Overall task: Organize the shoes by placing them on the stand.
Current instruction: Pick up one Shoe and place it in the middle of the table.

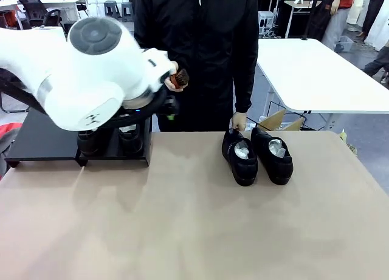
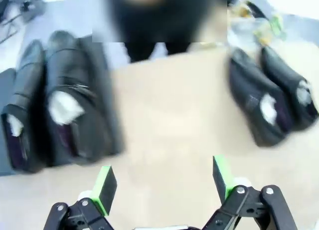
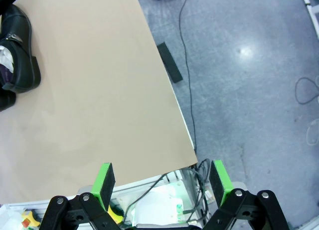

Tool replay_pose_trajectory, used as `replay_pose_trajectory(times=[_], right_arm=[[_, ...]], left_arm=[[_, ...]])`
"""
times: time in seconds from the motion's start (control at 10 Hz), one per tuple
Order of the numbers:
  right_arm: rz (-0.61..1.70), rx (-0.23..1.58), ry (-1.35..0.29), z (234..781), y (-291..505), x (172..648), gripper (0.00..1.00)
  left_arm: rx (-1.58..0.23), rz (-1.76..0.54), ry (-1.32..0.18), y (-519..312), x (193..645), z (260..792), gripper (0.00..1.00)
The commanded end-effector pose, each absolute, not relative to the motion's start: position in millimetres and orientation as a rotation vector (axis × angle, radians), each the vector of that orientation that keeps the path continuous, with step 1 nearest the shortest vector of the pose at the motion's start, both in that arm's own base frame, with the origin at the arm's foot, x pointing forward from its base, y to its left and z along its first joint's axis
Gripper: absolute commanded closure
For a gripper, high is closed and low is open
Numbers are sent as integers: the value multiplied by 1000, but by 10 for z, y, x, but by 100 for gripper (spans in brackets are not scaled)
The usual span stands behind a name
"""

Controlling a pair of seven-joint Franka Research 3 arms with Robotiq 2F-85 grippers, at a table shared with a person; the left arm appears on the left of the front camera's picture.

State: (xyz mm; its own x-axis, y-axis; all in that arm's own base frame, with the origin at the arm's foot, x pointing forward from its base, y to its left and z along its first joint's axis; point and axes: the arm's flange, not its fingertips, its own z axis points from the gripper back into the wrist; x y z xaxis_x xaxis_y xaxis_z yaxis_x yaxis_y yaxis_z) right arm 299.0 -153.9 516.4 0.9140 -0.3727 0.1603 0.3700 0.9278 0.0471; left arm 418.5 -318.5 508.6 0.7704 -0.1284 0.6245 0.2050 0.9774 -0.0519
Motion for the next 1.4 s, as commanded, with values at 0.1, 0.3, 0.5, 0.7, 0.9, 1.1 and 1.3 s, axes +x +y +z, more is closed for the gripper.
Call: replay_pose_trajectory(times=[0.1,0.3,0.5,0.7,0.9,1.1,1.3], right_arm=[[-306,31,-238,5447,-1383,2872,0],[-168,64,-248,5606,-979,3028,0],[-88,96,-162,5489,-510,3300,0],[-188,46,-254,5596,-879,3015,0],[-148,66,-228,5552,-649,3115,0],[-104,93,-156,5318,-249,3324,0],[-37,92,-139,5123,271,3460,0]], left_arm=[[-134,-204,-443,-2901,3935,5363,0],[-141,-144,-397,-2825,3906,5246,0],[-167,-213,-451,-3212,3805,5271,0],[-167,-213,-451,-3212,3805,5271,0],[-147,-205,-397,-3169,3631,5168,0],[-147,-153,-323,-3020,3346,4995,0],[-131,-46,-319,-2730,3180,4961,0]])
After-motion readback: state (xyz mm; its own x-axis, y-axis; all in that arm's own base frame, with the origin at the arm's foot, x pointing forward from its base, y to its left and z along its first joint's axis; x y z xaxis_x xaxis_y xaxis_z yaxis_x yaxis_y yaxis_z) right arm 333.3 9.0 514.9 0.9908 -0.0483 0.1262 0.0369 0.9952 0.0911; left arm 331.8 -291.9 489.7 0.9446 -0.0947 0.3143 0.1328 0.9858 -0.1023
